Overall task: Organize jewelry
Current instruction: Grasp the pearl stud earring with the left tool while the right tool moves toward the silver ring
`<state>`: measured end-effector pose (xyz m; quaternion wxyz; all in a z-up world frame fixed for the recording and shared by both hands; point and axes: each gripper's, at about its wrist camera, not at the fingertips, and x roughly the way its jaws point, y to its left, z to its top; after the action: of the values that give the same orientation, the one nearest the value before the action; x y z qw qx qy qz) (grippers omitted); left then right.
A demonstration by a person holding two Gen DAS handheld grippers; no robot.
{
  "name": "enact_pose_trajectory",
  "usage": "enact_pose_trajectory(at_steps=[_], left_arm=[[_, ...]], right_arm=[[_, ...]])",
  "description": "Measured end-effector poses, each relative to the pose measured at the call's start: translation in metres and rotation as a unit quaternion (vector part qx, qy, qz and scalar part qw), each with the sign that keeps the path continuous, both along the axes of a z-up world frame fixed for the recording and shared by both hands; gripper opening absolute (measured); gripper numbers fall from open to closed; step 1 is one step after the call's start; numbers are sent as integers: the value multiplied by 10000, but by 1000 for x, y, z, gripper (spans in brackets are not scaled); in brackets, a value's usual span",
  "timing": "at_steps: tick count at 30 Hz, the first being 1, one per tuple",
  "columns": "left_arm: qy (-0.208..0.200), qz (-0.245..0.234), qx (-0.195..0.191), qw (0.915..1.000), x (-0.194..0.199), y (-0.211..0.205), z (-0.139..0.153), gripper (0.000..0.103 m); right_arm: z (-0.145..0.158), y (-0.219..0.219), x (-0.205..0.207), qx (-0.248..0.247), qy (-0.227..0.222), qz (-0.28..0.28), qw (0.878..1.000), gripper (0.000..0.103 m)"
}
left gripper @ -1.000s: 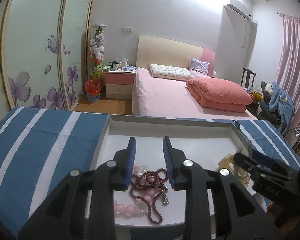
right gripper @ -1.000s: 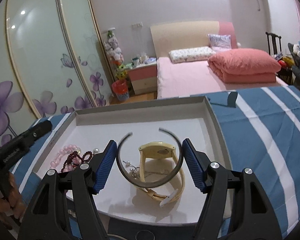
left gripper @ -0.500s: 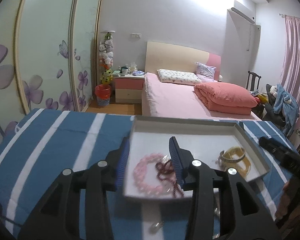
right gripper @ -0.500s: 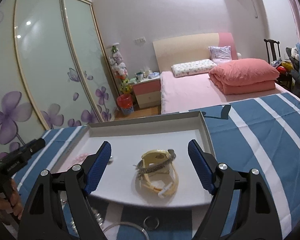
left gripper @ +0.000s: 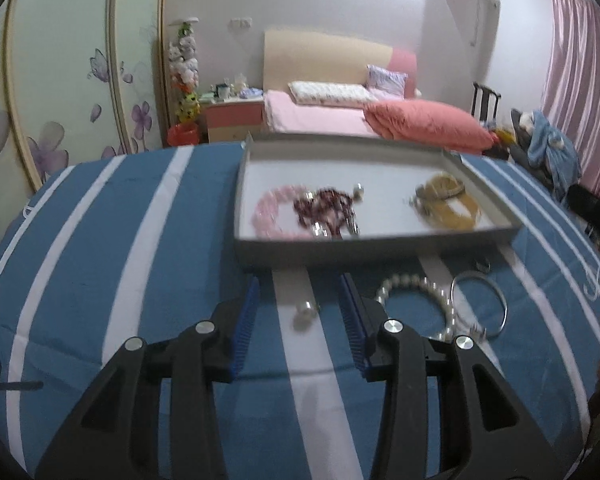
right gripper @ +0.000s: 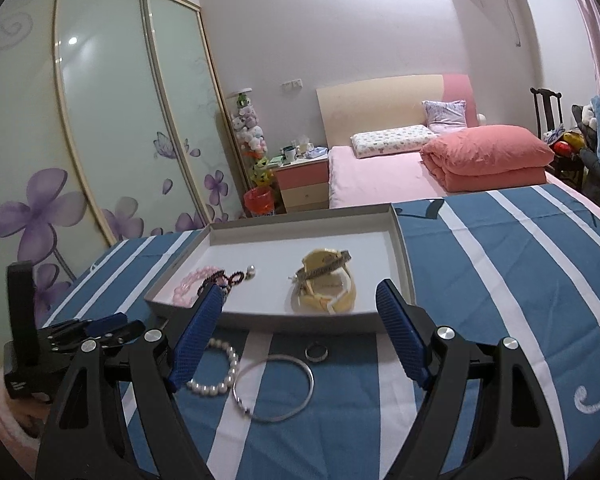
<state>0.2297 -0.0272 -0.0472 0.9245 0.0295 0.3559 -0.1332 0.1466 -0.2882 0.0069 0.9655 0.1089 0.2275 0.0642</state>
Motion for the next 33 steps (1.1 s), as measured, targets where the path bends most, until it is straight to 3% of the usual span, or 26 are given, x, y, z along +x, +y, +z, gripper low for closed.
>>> enact_pose_trajectory(at_steps=[9, 15, 22, 33], left_arm=[[473, -87, 219, 9986, 6, -8, -20, 39], [768, -54, 359, 9964, 17, -16, -28, 25], [751, -21, 421, 9963, 21, -20, -27, 18], [739, -14, 467, 9962, 26, -25, -27, 19]], right_arm=[[-6, -4, -6, -9, 60, -21, 10000, 79], [-13, -5, -6, 28, 145, 5, 9999, 79], [-17, -6, -7, 45, 197, 6, 9998, 79], [-21, -3, -5, 58, 289, 64, 9995, 79]])
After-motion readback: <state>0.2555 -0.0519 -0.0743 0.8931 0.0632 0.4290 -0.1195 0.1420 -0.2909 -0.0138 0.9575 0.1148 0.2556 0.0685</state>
